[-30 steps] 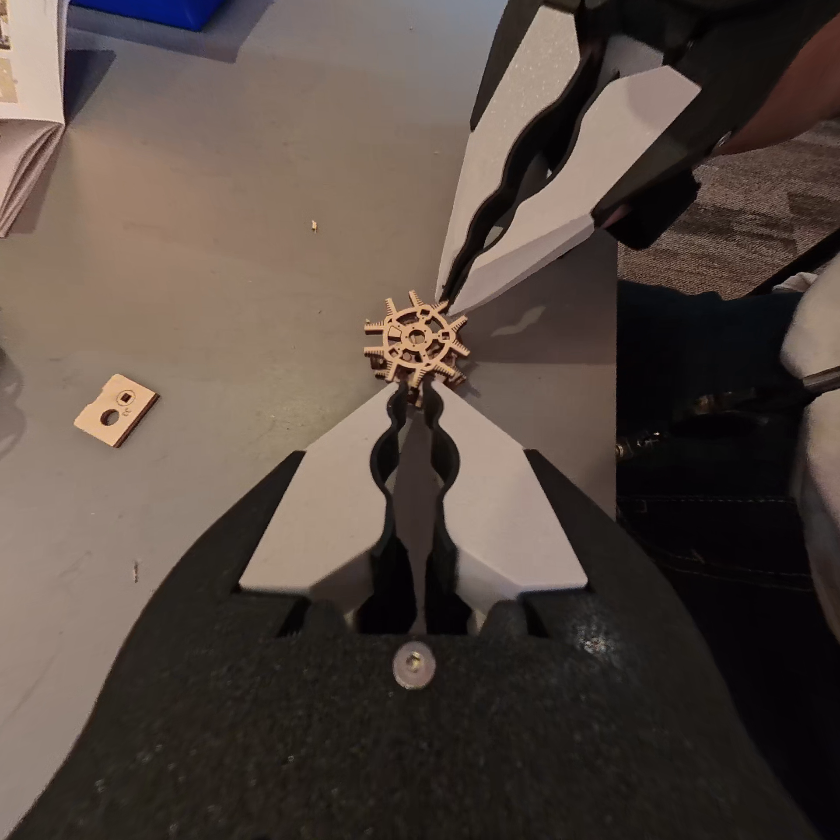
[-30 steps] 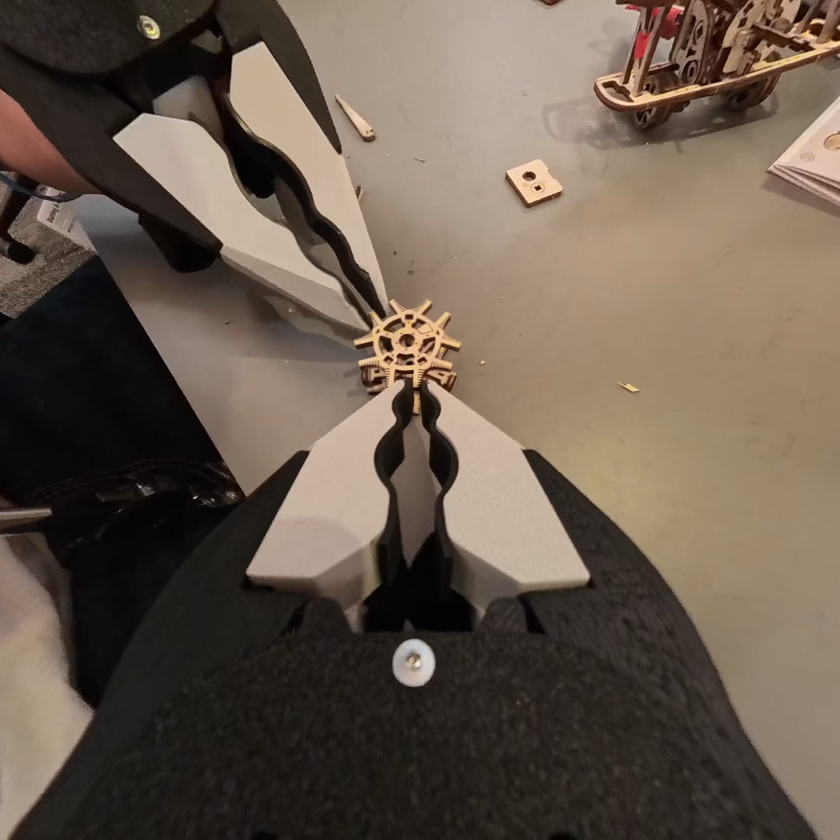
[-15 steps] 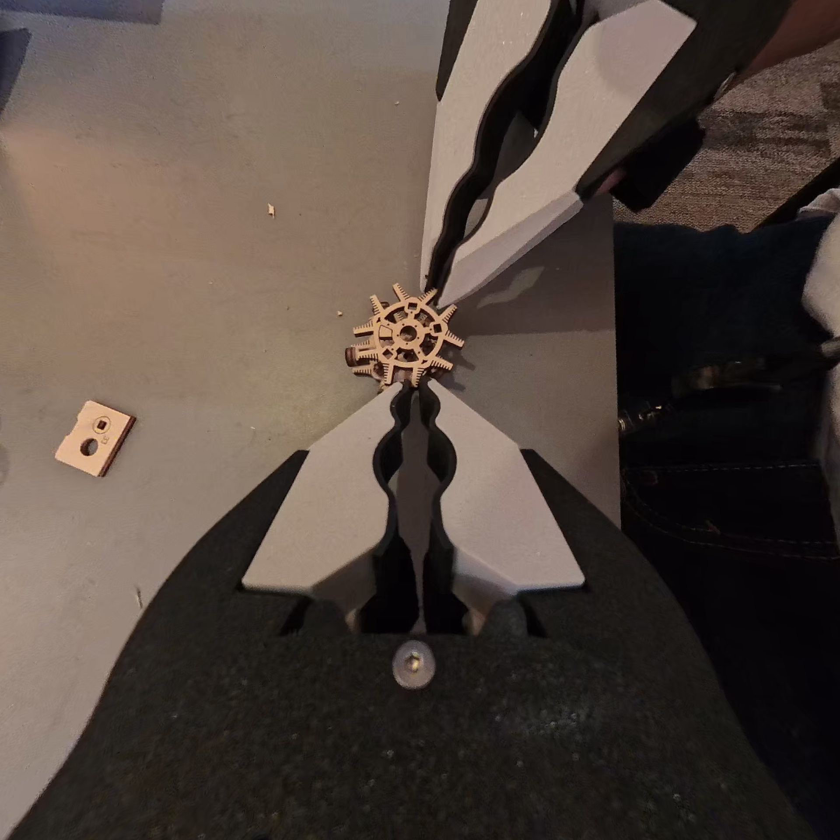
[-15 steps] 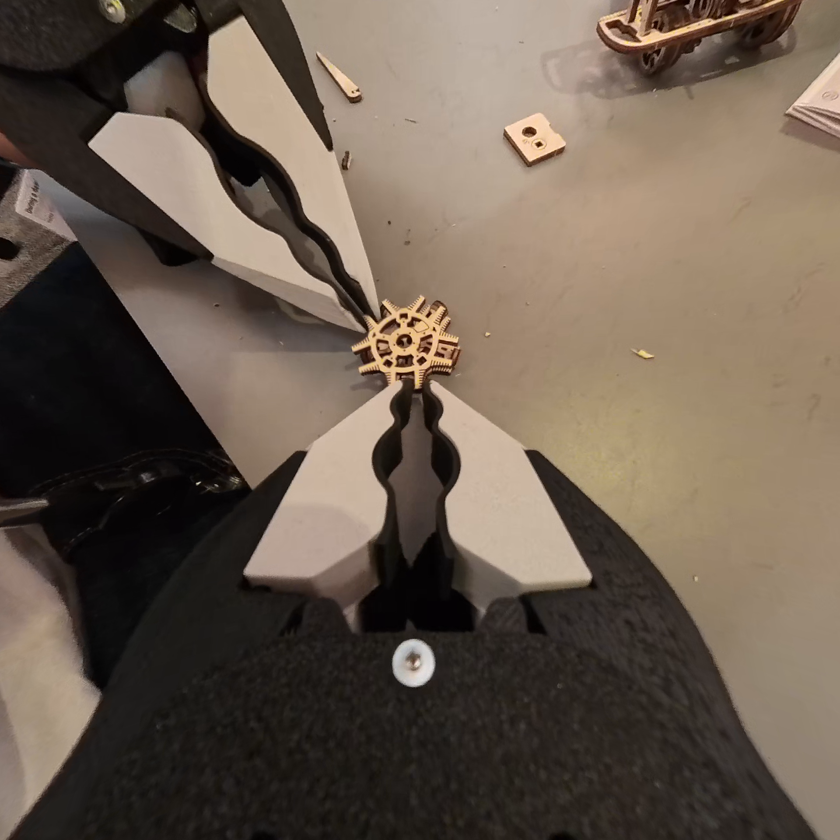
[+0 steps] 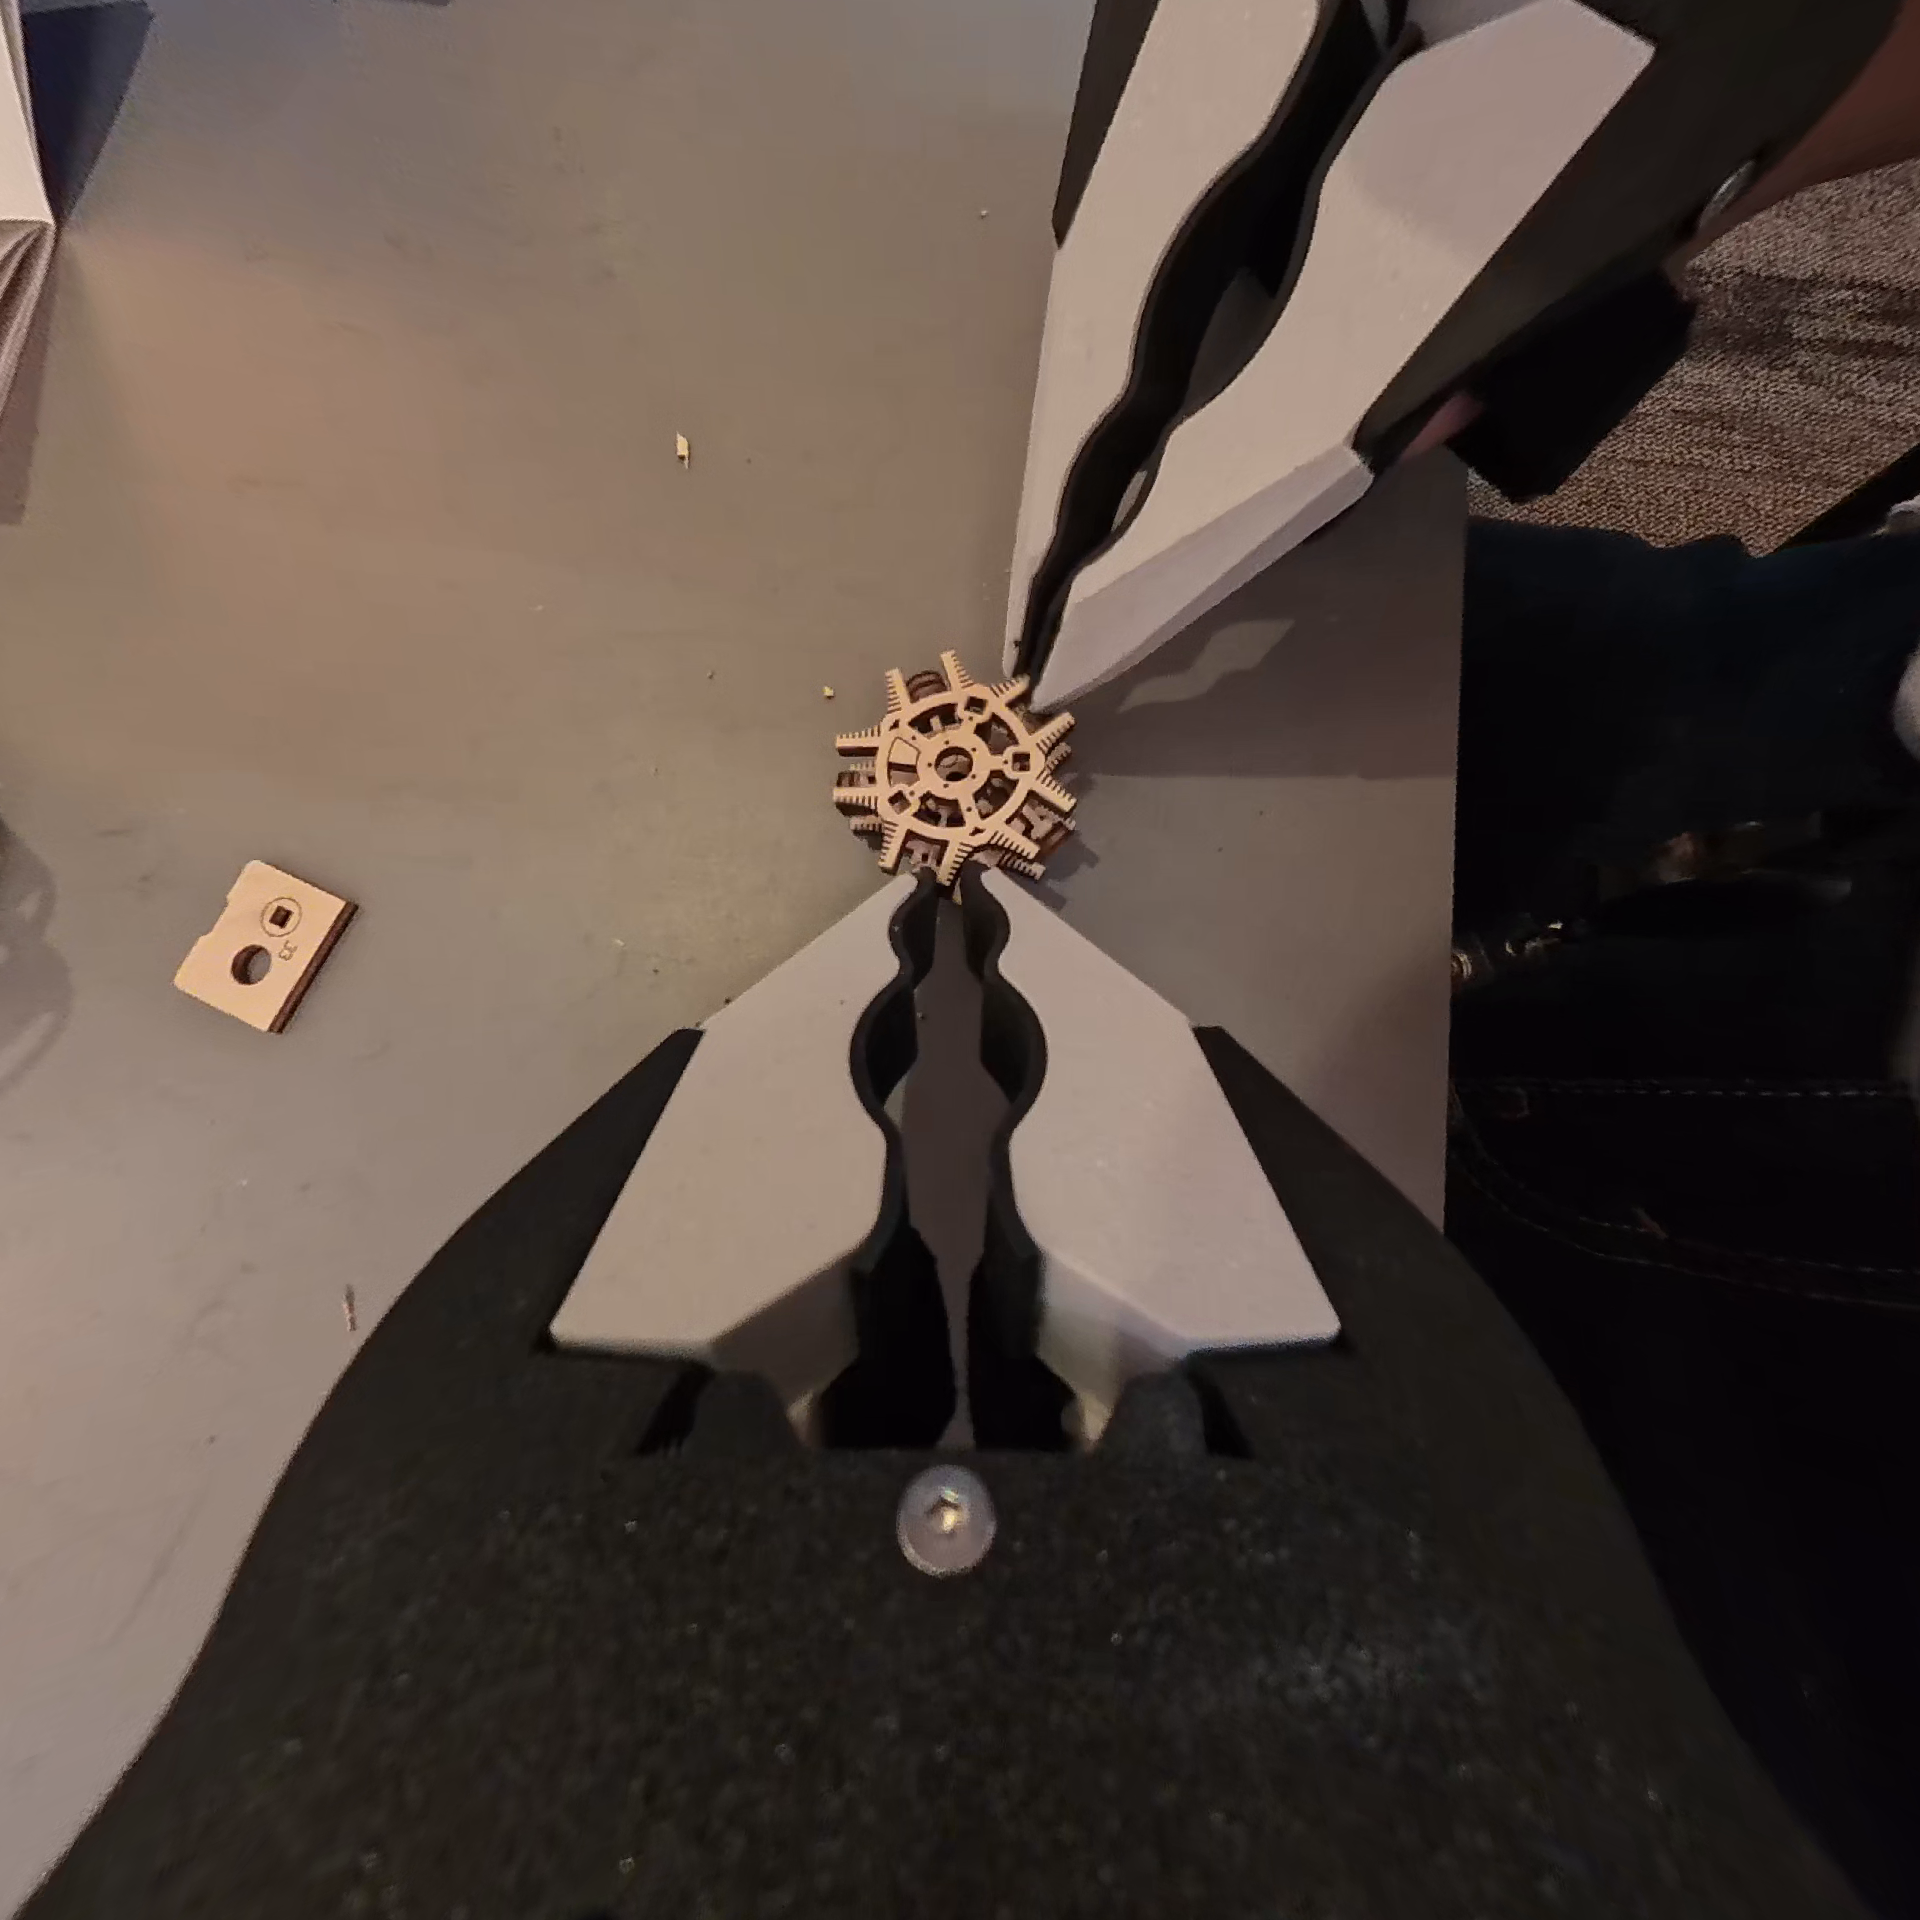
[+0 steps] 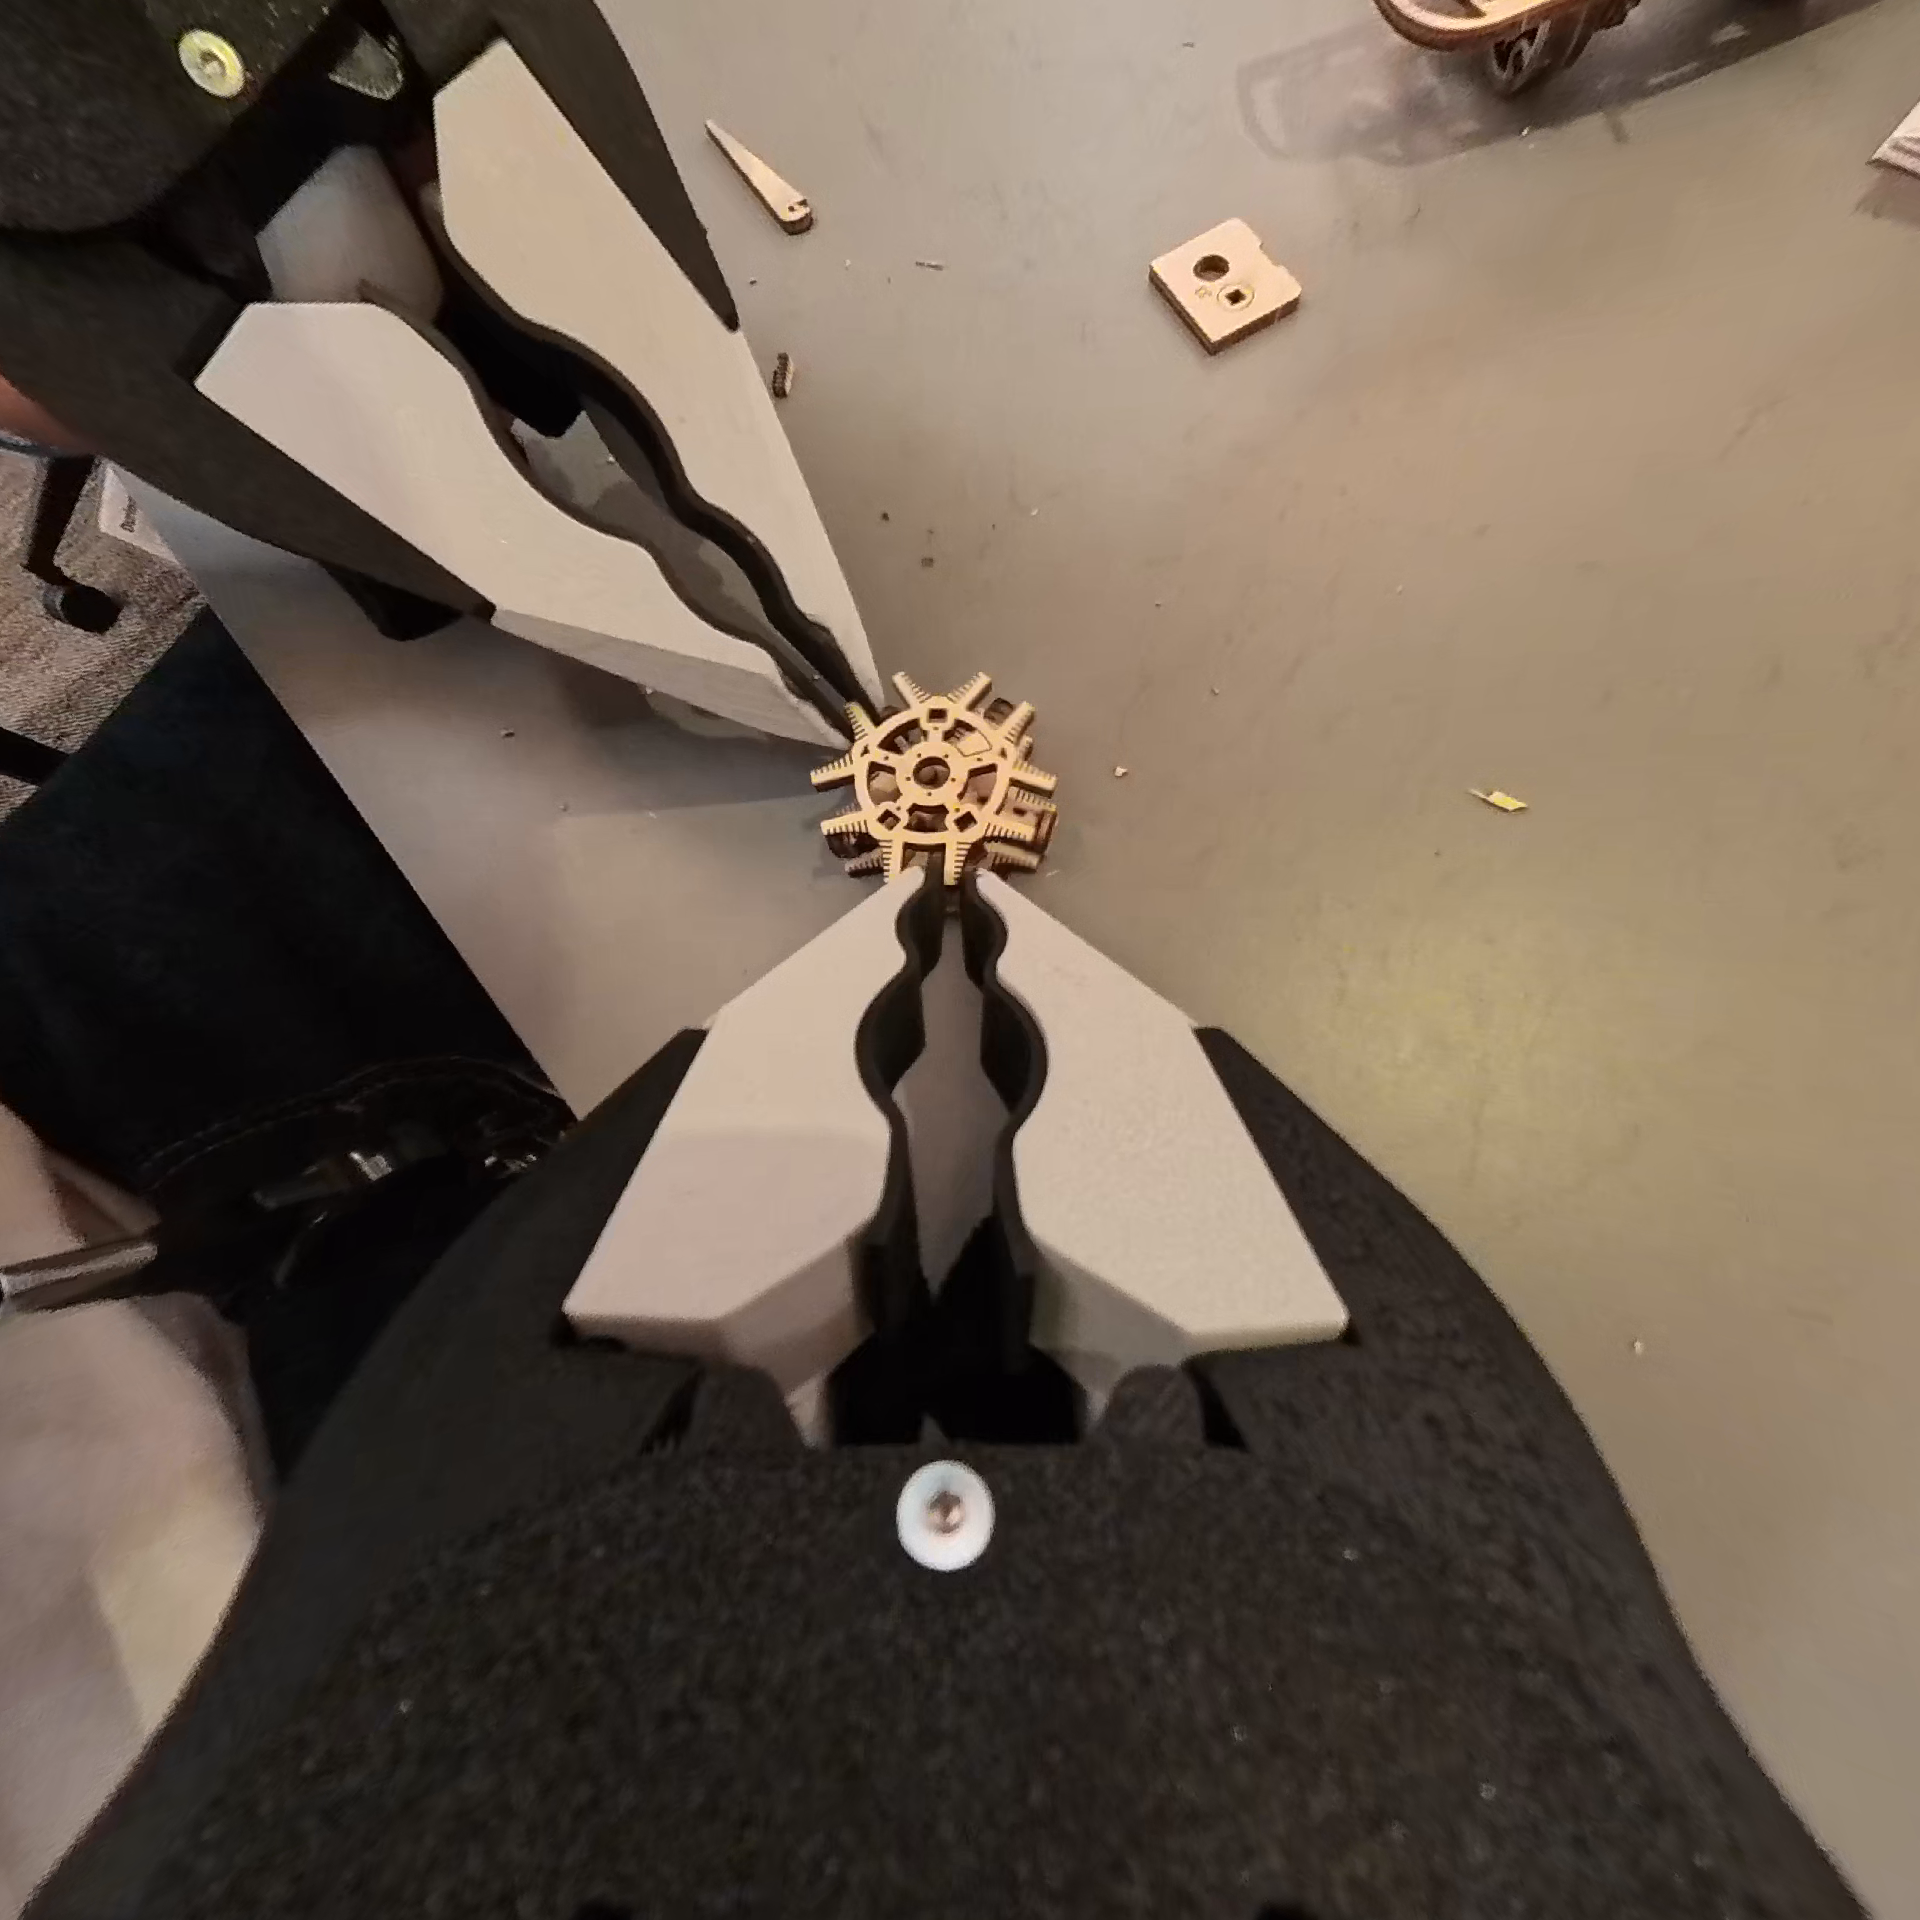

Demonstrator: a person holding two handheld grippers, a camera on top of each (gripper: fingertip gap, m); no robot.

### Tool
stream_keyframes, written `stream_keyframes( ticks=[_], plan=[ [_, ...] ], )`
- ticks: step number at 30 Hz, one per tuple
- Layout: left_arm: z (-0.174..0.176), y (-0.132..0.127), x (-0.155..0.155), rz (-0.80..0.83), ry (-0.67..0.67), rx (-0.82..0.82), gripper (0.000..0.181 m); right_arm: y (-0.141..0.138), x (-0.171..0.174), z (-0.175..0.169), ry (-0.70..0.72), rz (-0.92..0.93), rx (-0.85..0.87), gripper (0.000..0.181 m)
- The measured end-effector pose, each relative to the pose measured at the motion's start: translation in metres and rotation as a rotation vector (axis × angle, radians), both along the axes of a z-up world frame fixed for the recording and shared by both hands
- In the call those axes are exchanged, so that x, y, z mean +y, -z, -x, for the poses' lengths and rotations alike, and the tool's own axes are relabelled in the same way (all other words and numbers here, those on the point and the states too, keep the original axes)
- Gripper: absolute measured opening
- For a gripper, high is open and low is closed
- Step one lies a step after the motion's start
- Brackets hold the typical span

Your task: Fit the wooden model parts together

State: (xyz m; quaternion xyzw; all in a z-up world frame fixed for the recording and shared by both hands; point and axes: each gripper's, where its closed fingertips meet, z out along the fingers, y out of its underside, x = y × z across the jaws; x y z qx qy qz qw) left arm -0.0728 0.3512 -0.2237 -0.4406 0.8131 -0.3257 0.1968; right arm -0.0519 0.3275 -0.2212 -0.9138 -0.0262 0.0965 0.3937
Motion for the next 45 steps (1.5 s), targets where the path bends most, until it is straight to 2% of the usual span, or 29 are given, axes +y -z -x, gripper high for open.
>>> stream_keyframes(
  ticks=[13, 20, 25, 29, 45],
  plan=[
    [0.002, 0.001, 0.0, -0.038, 0.008, -0.005, 0.003, 0.002, 0.0, 0.003, -0.007, 0.02, 0.022, 0.002],
    [0.008, -0.006, 0.005, -0.03, 0.022, -0.024, 0.019, 0.002, -0.001, 0.002, -0.007, 0.02, 0.029, 0.002],
    [0.0, -0.02, 0.002, 0.085, -0.018, -0.059, 0.011, 0.002, 0.0, 0.002, -0.004, 0.021, 0.027, 0.001],
    [-0.009, -0.015, 0.001, 0.133, -0.055, -0.02, 0.006, 0.002, 0.0, 0.002, -0.003, 0.021, 0.018, 0.002],
    [-0.012, -0.006, 0.001, 0.1, -0.078, -0.003, 0.004, 0.002, -0.002, 0.0, 0.001, 0.023, 0.008, 0.002]
  ],
)
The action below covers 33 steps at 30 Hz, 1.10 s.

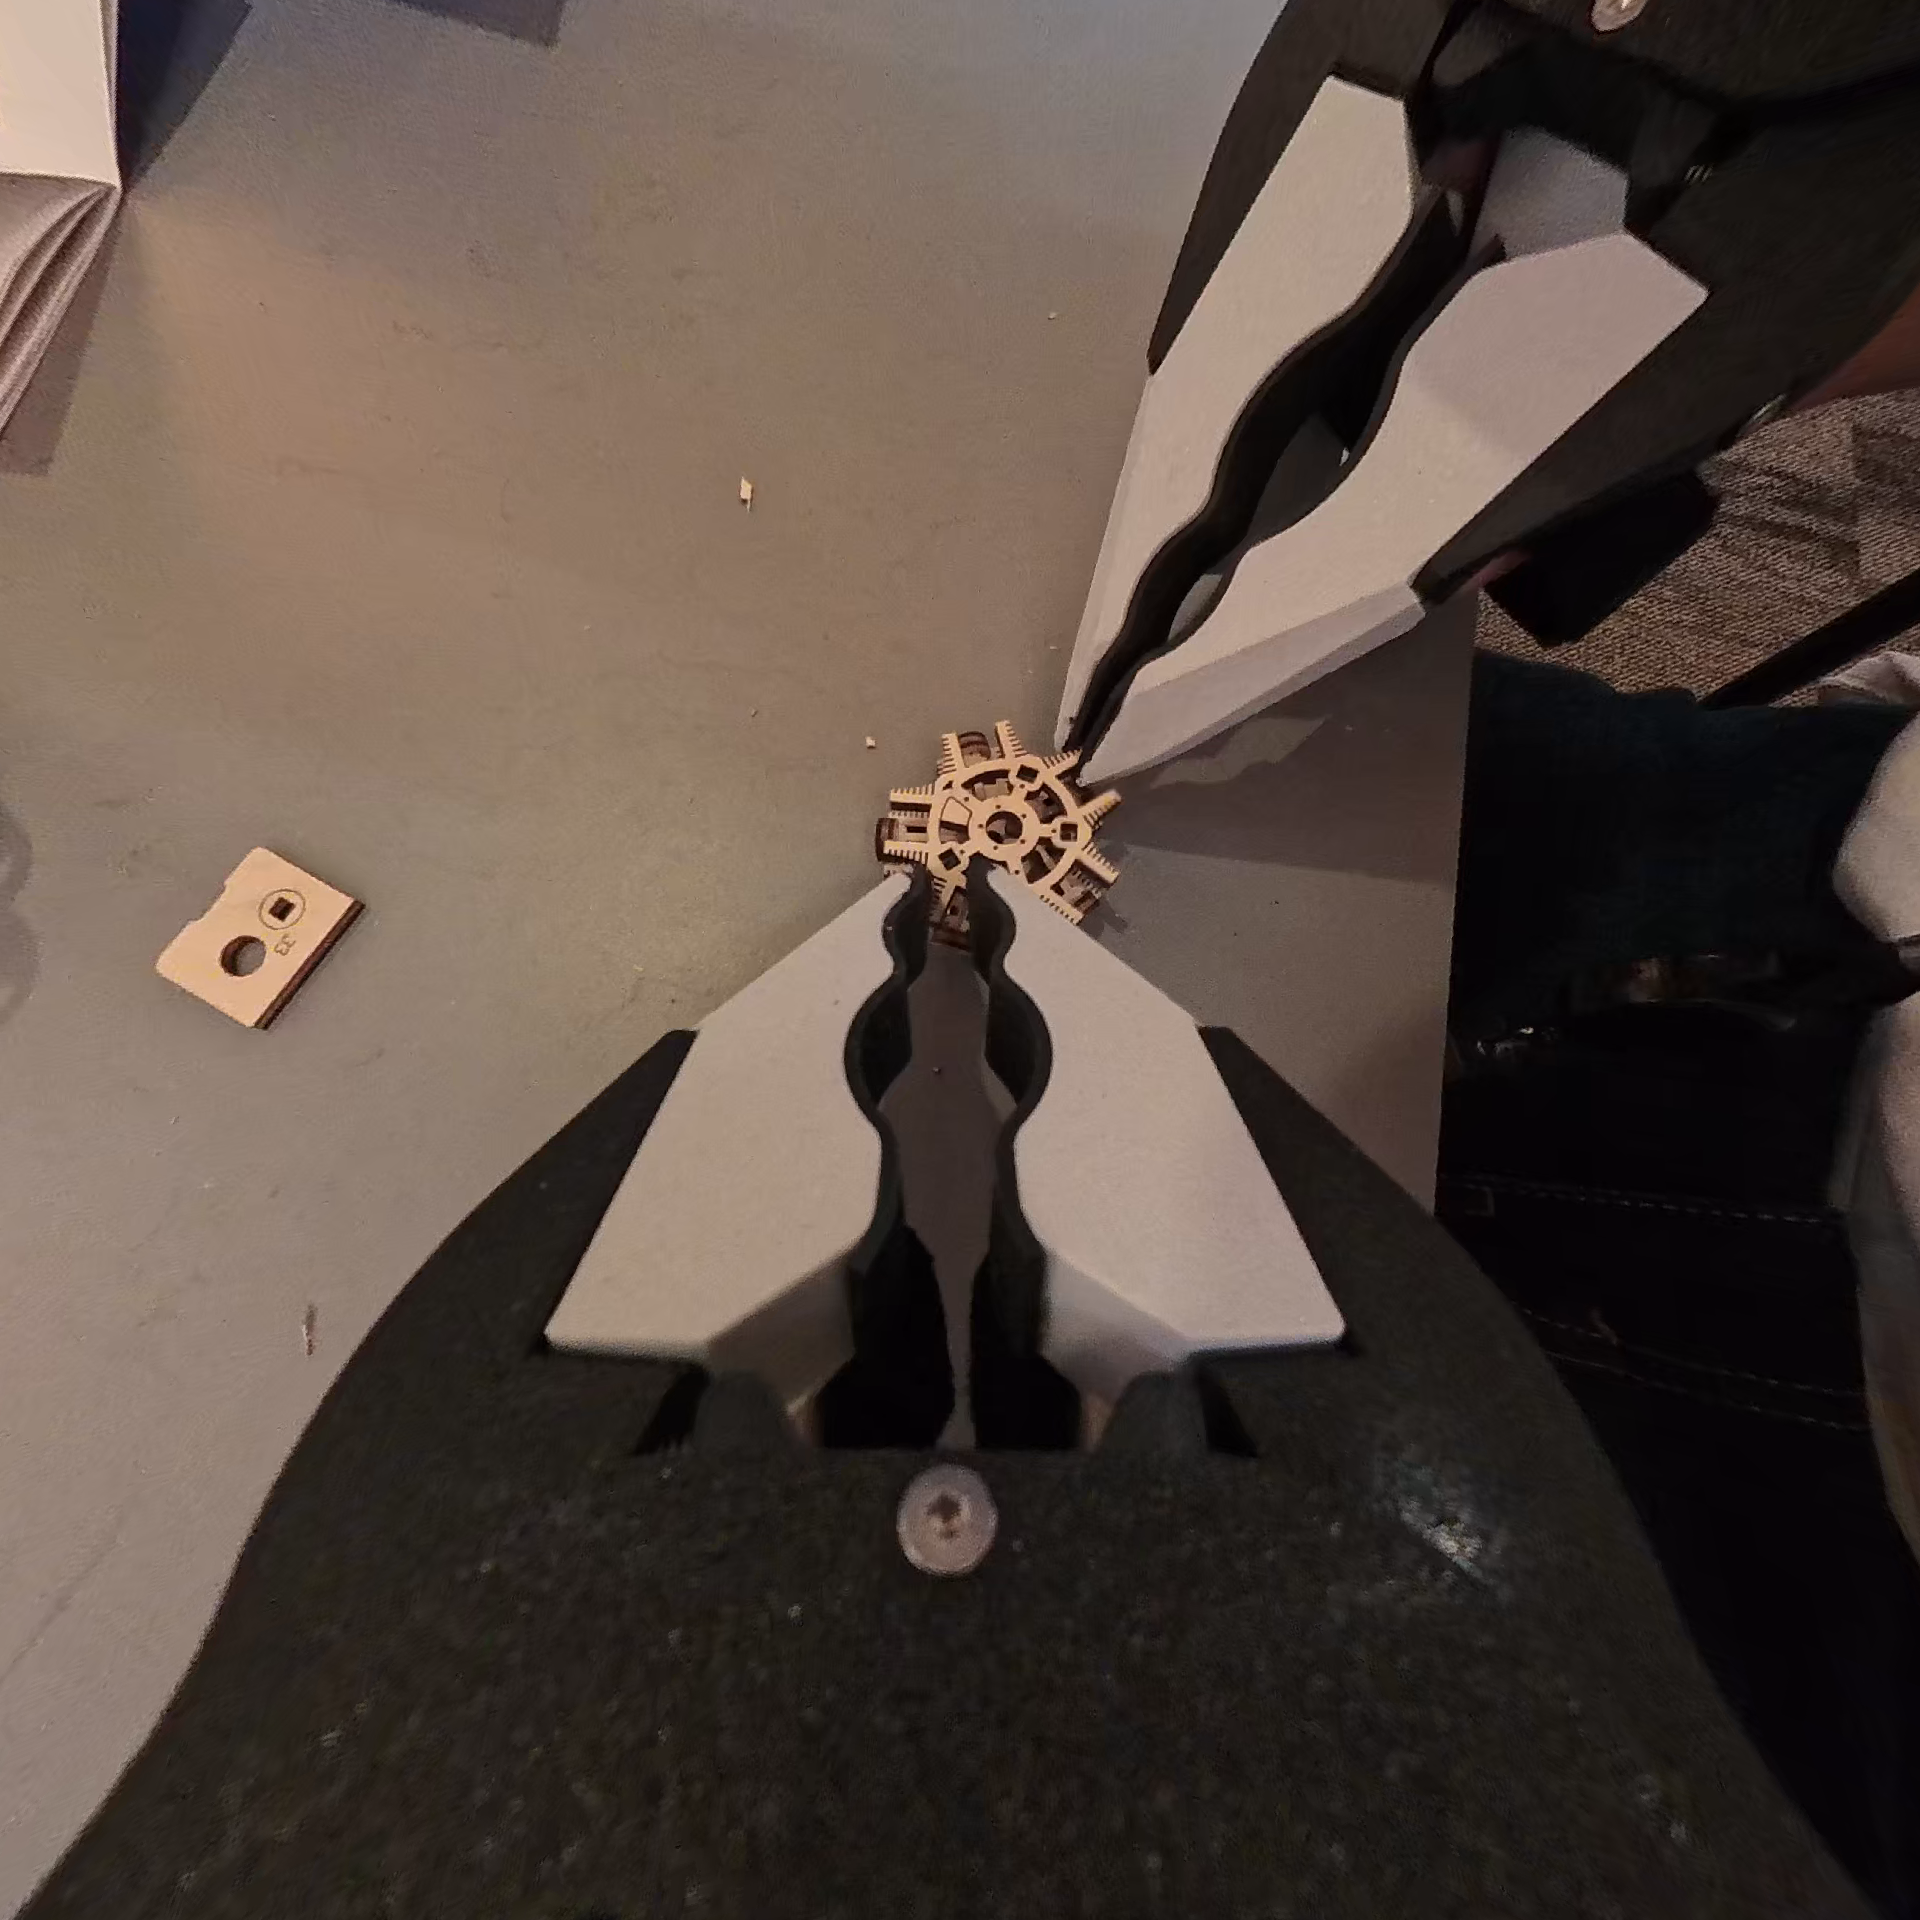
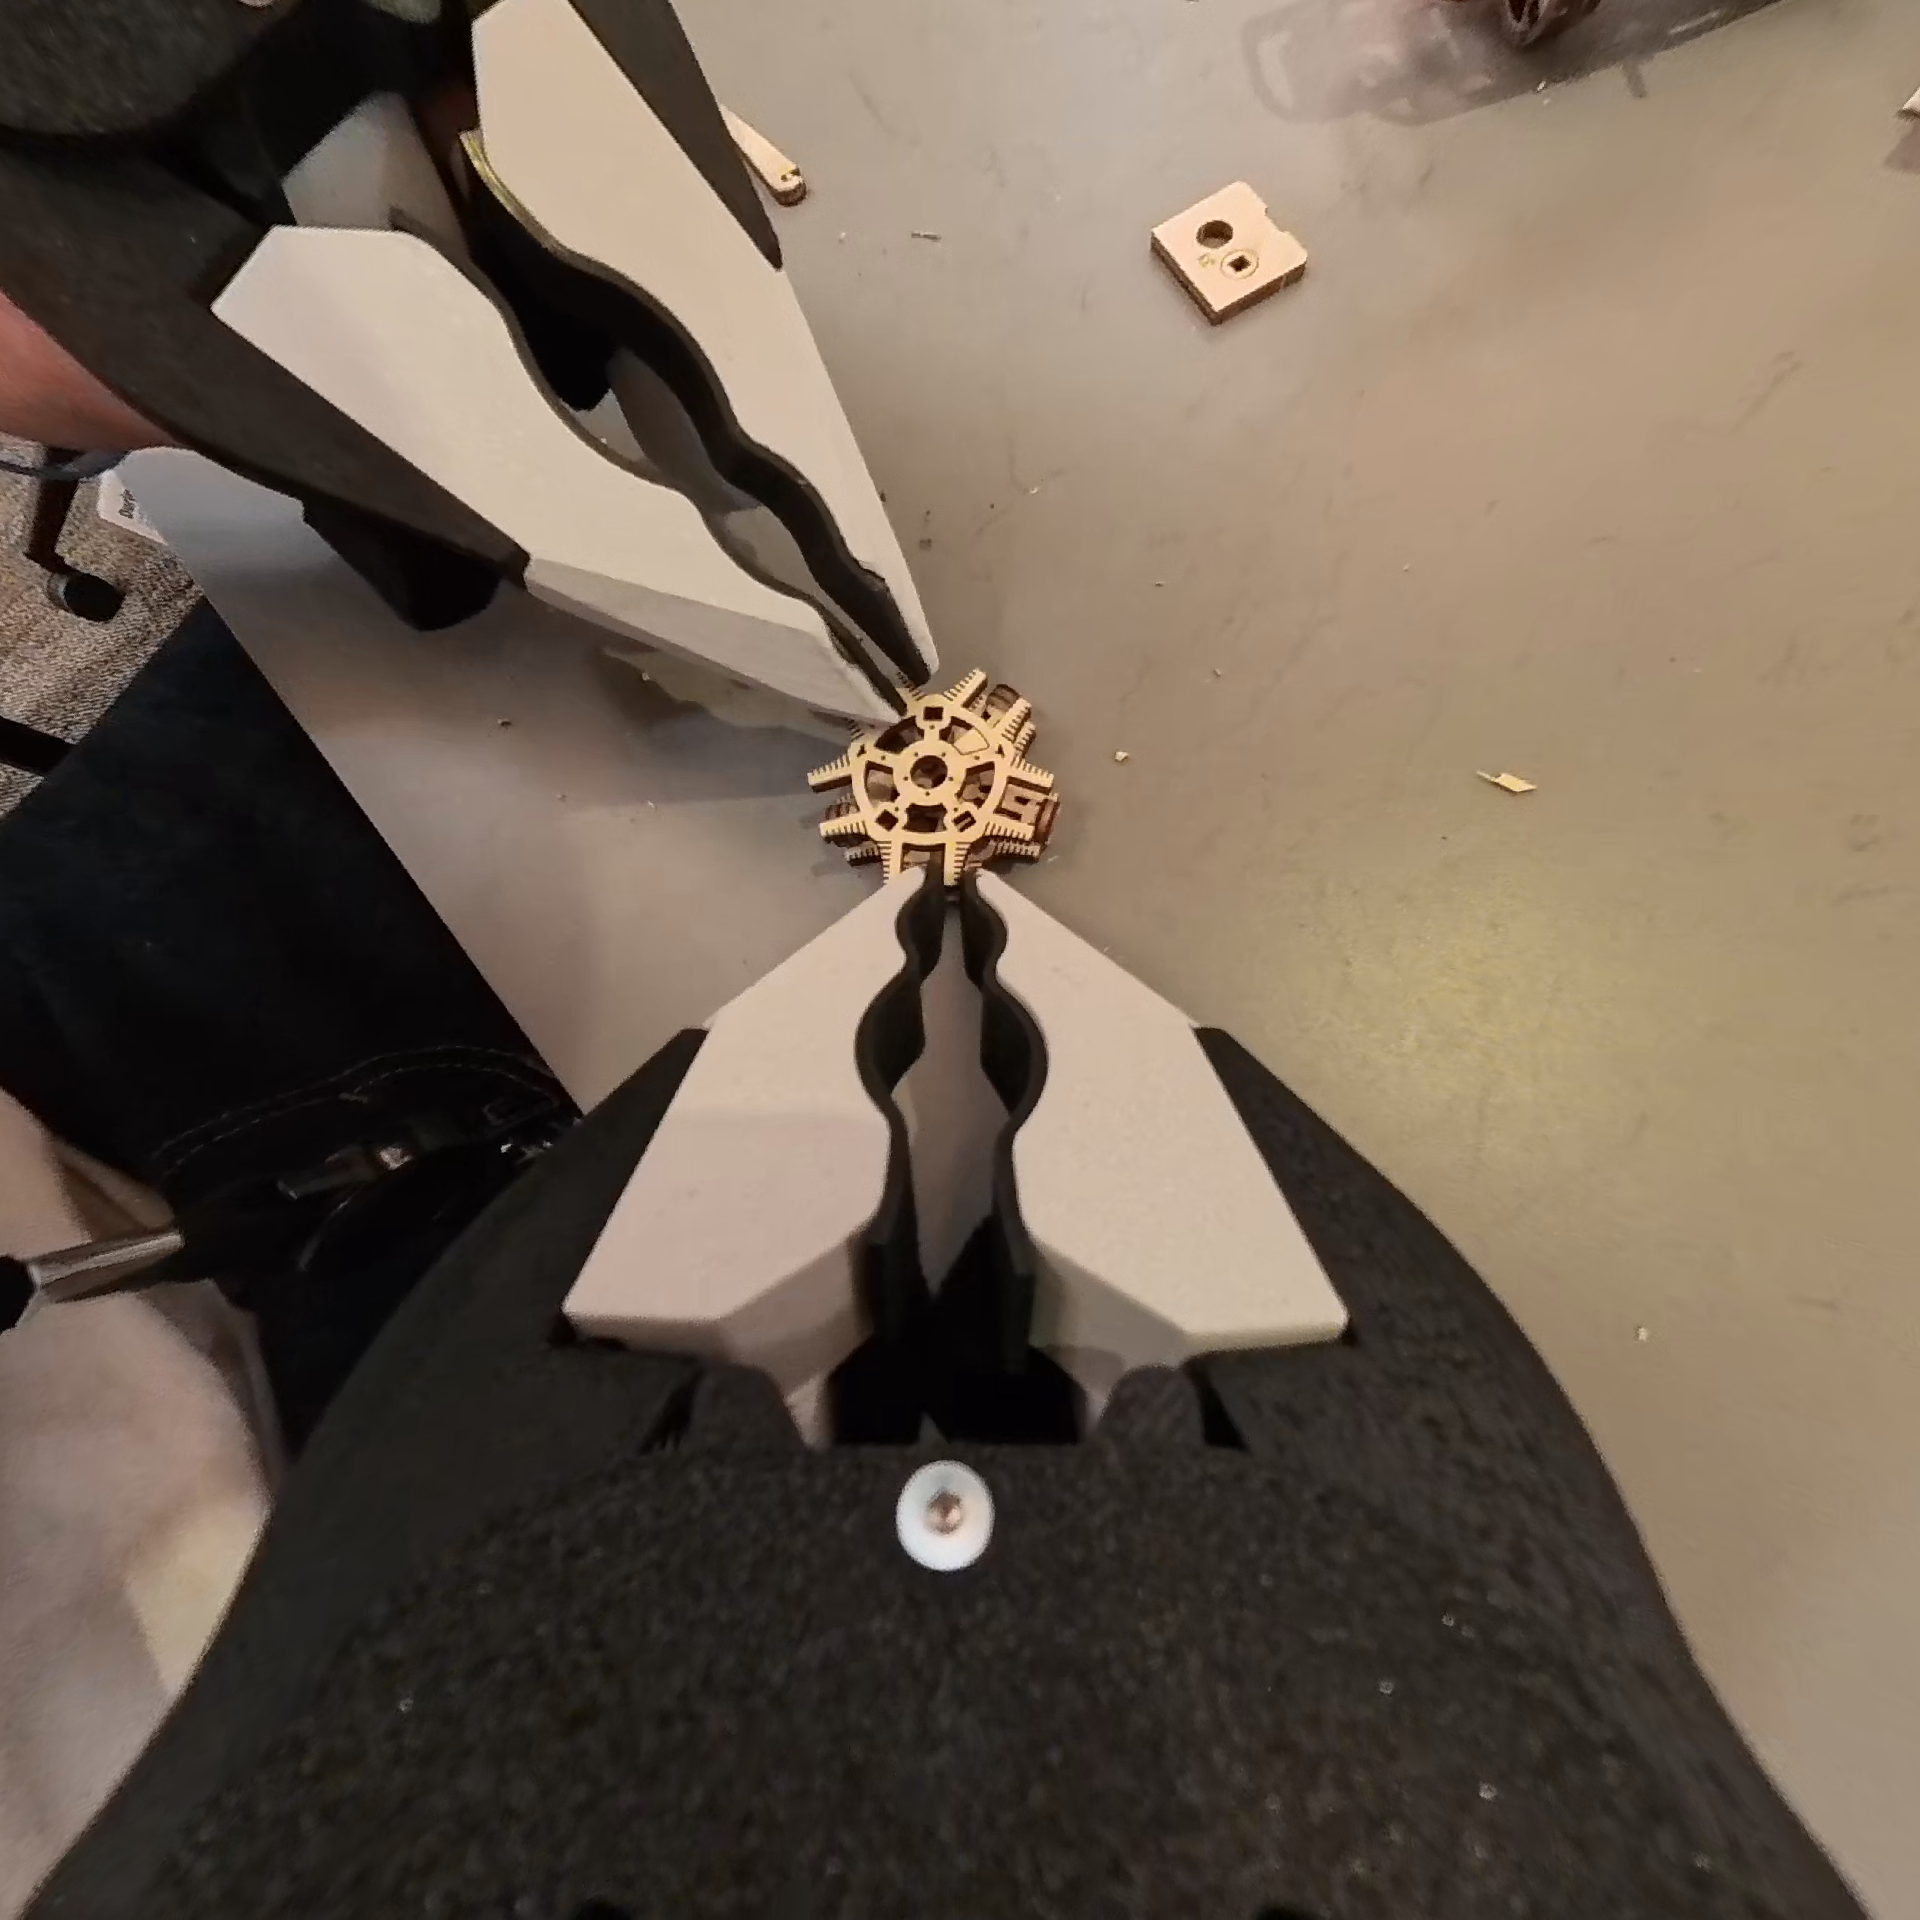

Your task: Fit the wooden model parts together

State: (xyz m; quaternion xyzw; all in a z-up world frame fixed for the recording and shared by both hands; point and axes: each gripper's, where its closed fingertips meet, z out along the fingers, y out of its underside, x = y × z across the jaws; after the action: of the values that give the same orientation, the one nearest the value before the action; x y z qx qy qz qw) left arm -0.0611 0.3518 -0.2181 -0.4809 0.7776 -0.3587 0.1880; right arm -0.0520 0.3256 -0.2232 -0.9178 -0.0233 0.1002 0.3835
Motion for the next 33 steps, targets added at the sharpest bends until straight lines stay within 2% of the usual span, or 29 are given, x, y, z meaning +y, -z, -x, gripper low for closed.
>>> stream_keyframes(
  ticks=[33],
  plan=[
    [0.001, 0.0019, -0.0006, 0.017, 0.003, 0.013, 0.006, 0.0004, 0.0014, 0.001, -0.018, 0.001, 0.011, 0.002]
  ],
)
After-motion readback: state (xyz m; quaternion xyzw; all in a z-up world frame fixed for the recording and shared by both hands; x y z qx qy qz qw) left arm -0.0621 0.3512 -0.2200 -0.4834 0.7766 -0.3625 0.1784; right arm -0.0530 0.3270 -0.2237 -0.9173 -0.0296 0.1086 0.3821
